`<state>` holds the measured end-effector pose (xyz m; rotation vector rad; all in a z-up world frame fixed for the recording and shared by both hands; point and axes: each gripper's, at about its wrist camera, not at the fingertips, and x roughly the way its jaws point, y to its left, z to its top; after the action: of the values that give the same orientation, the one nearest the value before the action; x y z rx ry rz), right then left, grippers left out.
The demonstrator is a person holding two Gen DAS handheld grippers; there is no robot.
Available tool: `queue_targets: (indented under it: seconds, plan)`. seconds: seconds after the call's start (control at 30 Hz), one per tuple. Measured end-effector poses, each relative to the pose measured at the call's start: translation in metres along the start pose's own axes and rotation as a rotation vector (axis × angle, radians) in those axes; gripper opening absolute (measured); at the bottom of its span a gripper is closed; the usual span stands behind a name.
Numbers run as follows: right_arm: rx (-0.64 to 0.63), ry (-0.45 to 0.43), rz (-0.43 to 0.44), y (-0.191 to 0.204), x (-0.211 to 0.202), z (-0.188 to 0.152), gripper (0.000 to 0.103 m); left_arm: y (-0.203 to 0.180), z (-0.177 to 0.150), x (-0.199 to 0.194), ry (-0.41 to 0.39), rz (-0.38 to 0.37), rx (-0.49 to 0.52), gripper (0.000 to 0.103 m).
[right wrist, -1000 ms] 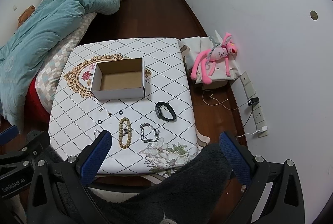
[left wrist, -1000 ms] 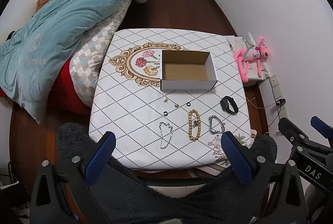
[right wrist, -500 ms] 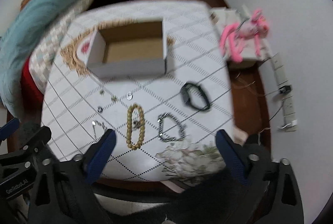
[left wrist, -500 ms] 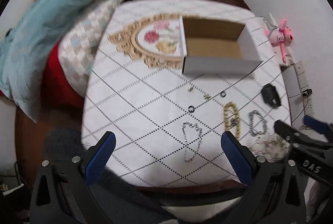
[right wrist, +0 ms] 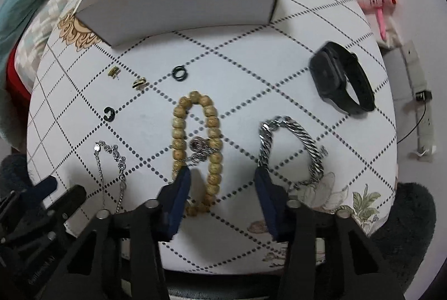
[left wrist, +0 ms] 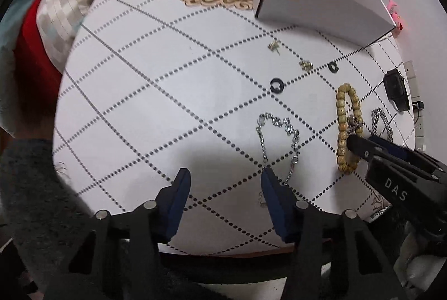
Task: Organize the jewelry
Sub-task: 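Move the right tool to the wooden bead bracelet while the left tool nears the thin silver chain, then grasp the wooden bead bracelet with the right tool while the left tool grasps the thin silver chain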
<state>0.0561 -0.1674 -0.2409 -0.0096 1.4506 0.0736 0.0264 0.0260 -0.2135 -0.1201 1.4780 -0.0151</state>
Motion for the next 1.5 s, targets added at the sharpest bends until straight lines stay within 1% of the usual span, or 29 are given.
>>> queue_targets:
  seconds: [0.03, 0.07, 0.1, 0.13, 0.17, 0.2, 0.27, 0.37, 0.43, 0.5, 0.6, 0.63, 0.67, 0.7, 0.73, 0.8, 0.87, 0.93, 1.03, 1.13, 1.2, 1.23, 1.27, 1.3, 1.37, 1.4, 1.43, 1.47, 1.5]
  plan:
    - [-0.015, -0.016, -0.027, 0.004, 0.002, -0.002, 0.033, 0.0, -0.001, 0.002, 0.004, -0.003, 0.001, 0.049]
    - [-0.023, -0.026, -0.044, 0.007, 0.005, -0.004, 0.033, -0.001, -0.003, 0.005, 0.013, -0.011, 0.003, 0.049]
    - [-0.023, -0.039, -0.043, 0.008, 0.006, -0.006, 0.03, -0.002, -0.004, 0.008, 0.022, -0.024, 0.004, 0.049]
    - [-0.018, -0.054, -0.044, 0.007, 0.006, -0.009, 0.018, -0.006, -0.005, 0.007, 0.006, -0.02, 0.013, 0.047]
    - [-0.008, -0.065, -0.044, 0.003, 0.007, -0.012, 0.012, -0.008, -0.005, 0.007, 0.001, -0.025, 0.022, 0.047]
    - [0.007, -0.069, -0.028, -0.001, 0.007, -0.016, 0.009, -0.012, -0.006, 0.007, -0.002, -0.019, 0.034, 0.048]
    - [0.034, -0.066, 0.0, -0.01, 0.007, -0.022, 0.009, -0.019, -0.007, 0.006, -0.003, -0.026, 0.041, 0.048]
    - [0.055, -0.062, 0.021, -0.018, 0.01, -0.029, 0.009, -0.027, -0.011, 0.002, 0.012, -0.069, 0.053, 0.048]
    - [0.083, -0.054, 0.046, -0.026, 0.009, -0.031, 0.009, -0.036, -0.016, 0.001, 0.016, -0.071, 0.075, 0.05]
    - [0.109, -0.048, 0.07, -0.035, 0.006, -0.034, 0.009, -0.049, -0.02, 0.0, 0.0, -0.031, 0.116, 0.05]
    - [0.121, -0.044, 0.084, -0.04, 0.006, -0.034, 0.009, -0.064, -0.023, 0.0, -0.046, 0.046, 0.17, 0.049]
    - [0.12, -0.044, 0.084, -0.039, 0.006, -0.036, 0.009, -0.069, -0.024, -0.001, -0.064, 0.065, 0.187, 0.046]
    - [0.119, -0.042, 0.083, -0.044, 0.002, -0.035, 0.009, -0.071, -0.025, -0.002, -0.078, 0.061, 0.198, 0.039]
    - [0.117, -0.043, 0.081, -0.045, 0.004, -0.035, 0.009, -0.074, -0.026, -0.005, -0.103, 0.058, 0.212, 0.02]
    - [0.117, -0.042, 0.081, -0.044, 0.004, -0.036, 0.009, -0.076, -0.024, -0.004, -0.11, 0.057, 0.216, 0.006]
    - [0.118, -0.04, 0.081, -0.037, 0.001, -0.034, 0.01, -0.076, -0.017, -0.004, -0.113, 0.043, 0.213, 0.006]
    - [0.12, -0.038, 0.083, -0.038, 0.003, -0.032, 0.01, -0.07, -0.015, -0.009, -0.113, 0.023, 0.2, 0.006]
    - [0.124, -0.039, 0.086, -0.042, 0.003, -0.032, 0.01, -0.061, -0.012, -0.01, -0.117, -0.008, 0.177, 0.0]
    - [0.135, -0.04, 0.112, -0.042, 0.001, -0.027, 0.009, -0.049, -0.008, -0.023, -0.139, -0.011, 0.151, 0.0]
    - [0.14, -0.067, 0.139, -0.044, -0.008, -0.026, 0.009, -0.038, -0.003, -0.04, -0.162, -0.027, 0.125, 0.0]
    - [0.14, -0.082, 0.154, -0.044, -0.015, -0.024, 0.009, -0.03, -0.001, -0.046, -0.173, -0.044, 0.111, 0.0]
    - [0.142, -0.088, 0.168, -0.045, -0.018, -0.023, 0.009, -0.021, 0.009, -0.037, -0.177, -0.056, 0.102, 0.0]
    - [0.14, -0.095, 0.176, -0.046, -0.021, -0.021, 0.009, -0.024, 0.015, -0.036, -0.179, -0.077, 0.098, 0.0]
    - [0.137, -0.101, 0.178, -0.045, -0.024, -0.019, 0.009, -0.023, 0.017, -0.037, -0.175, -0.119, 0.103, 0.0]
    - [0.128, -0.102, 0.179, -0.044, -0.026, -0.017, 0.009, -0.027, 0.024, -0.032, -0.138, -0.18, 0.093, 0.001]
    - [0.126, -0.101, 0.178, -0.044, -0.026, -0.015, 0.009, -0.027, 0.023, -0.028, -0.117, -0.206, 0.084, 0.004]
    - [0.125, -0.1, 0.178, -0.045, -0.026, -0.015, 0.009, -0.028, 0.023, -0.022, -0.088, -0.215, 0.075, 0.011]
    - [0.126, -0.097, 0.175, -0.044, -0.024, -0.016, 0.009, -0.03, 0.021, -0.015, -0.067, -0.204, 0.073, 0.017]
    - [0.129, -0.094, 0.176, -0.045, -0.022, -0.016, 0.009, -0.032, 0.02, -0.01, -0.062, -0.186, 0.076, 0.029]
